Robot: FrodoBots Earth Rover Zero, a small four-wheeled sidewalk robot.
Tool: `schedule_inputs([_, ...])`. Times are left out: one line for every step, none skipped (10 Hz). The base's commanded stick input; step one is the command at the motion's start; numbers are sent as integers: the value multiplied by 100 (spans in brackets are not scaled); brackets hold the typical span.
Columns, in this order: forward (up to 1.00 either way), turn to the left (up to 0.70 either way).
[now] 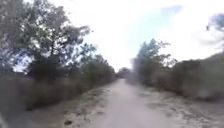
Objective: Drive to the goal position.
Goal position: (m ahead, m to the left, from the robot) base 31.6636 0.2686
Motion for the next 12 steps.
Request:
schedule_inputs([85,0])
schedule_inputs([85,0])
schedule_inputs([85,0])
schedule_inputs([85,0])
schedule_inputs([85,0])
schedule_inputs([85,0])
schedule_inputs([85,0])
schedule_inputs([85,0])
schedule_inputs([85,0])
schedule_inputs([85,0])
schedule_inputs([85,0])
schedule_inputs([85,0])
